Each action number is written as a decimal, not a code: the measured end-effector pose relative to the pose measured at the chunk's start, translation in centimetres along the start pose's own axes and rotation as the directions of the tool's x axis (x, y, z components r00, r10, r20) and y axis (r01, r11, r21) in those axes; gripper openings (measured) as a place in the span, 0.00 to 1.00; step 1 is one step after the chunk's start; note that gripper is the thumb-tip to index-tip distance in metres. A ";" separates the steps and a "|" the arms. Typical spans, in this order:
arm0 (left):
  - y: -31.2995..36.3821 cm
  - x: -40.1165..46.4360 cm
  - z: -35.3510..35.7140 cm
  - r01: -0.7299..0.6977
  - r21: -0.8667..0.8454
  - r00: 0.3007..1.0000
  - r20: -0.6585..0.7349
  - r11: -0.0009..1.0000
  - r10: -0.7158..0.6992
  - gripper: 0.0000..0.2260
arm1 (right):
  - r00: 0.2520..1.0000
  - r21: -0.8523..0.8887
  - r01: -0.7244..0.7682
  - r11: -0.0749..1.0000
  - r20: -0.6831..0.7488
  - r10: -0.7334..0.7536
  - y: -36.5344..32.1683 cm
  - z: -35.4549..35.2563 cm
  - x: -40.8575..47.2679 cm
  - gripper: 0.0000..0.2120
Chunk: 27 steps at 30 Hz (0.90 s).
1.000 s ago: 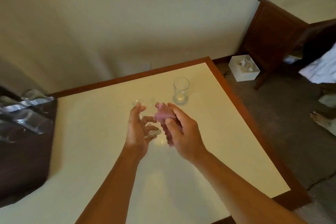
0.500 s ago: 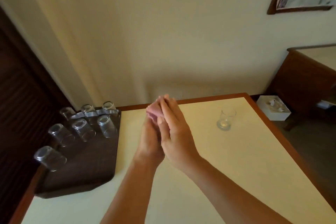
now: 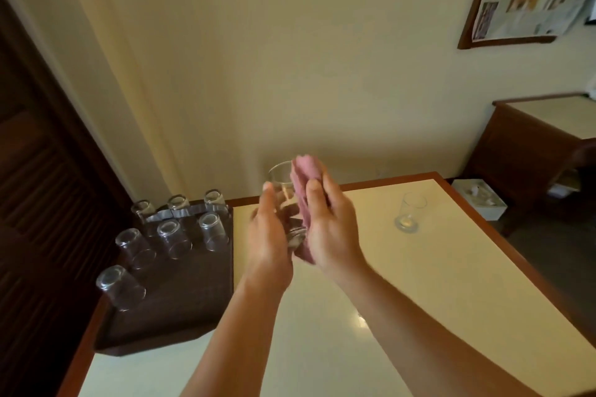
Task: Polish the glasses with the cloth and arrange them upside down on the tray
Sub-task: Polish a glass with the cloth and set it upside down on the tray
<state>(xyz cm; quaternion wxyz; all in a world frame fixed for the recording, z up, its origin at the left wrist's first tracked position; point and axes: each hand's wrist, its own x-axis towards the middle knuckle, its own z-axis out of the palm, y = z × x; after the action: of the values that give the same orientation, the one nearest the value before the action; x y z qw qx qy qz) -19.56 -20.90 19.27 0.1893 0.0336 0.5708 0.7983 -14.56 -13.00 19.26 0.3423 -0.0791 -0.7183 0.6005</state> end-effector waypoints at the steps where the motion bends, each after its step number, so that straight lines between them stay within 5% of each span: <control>1: 0.0 -0.3 0.3 0.052 -0.005 0.997 0.049 0.999 -0.052 0.23 | 0.998 -0.046 -0.023 0.999 -0.051 0.021 -0.6 0.1 0.6 0.15; 5: 1.4 -0.1 -0.1 0.023 -0.102 0.991 0.132 0.995 -0.009 0.42 | 0.997 -0.140 0.072 0.988 0.038 -0.068 -1.4 1.4 -4.3 0.22; 8: 0.9 -0.9 0.4 -0.039 -0.001 0.999 0.023 0.999 0.039 0.29 | 1.000 0.012 -0.002 1.000 0.012 0.002 -1.5 -0.1 -2.7 0.17; 10: 0.3 -1.8 1.6 0.004 0.098 0.995 0.096 0.995 -0.014 0.22 | 0.984 0.073 -0.122 0.990 -0.119 0.131 -1.7 -1.4 0.4 0.16; 13: 0.5 -2.2 2.9 0.024 0.055 0.992 0.123 0.998 -0.031 0.31 | 0.993 -0.067 -0.028 0.997 -0.117 0.020 -2.0 -1.8 -1.1 0.14; 15: 0.5 -1.9 3.9 -0.054 0.025 0.998 -0.011 0.998 0.055 0.36 | 1.000 -0.066 0.012 0.998 -0.001 -0.013 -2.6 -2.3 -3.9 0.17; 17: 0.2 -2.8 5.2 -0.120 0.042 0.988 -0.093 0.992 0.124 0.34 | 1.000 -0.036 0.005 0.999 0.002 -0.005 -2.4 -3.8 -3.5 0.17; 20: -0.5 -4.9 7.9 -0.013 -0.003 1.000 0.003 1.000 0.013 0.29 | 0.994 -0.032 -0.090 0.995 -0.062 0.088 -2.9 -7.5 0.9 0.19; 23: -0.3 -6.0 9.4 0.042 -0.092 0.996 0.087 0.995 -0.034 0.36 | 0.998 -0.032 -0.039 0.999 -0.045 0.038 -3.6 -9.3 -0.3 0.18; 27: -0.7 -6.9 10.7 -0.050 -0.037 0.995 -0.091 0.998 0.047 0.30 | 0.998 0.066 -0.055 0.996 0.017 0.054 -3.2 -10.5 -3.2 0.15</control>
<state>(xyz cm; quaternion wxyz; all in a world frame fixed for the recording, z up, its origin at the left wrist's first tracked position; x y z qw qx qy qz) -10.09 -13.41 23.43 0.1444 0.0075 0.5619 0.8145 -5.02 -7.01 21.43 0.3230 -0.0826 -0.6981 0.6337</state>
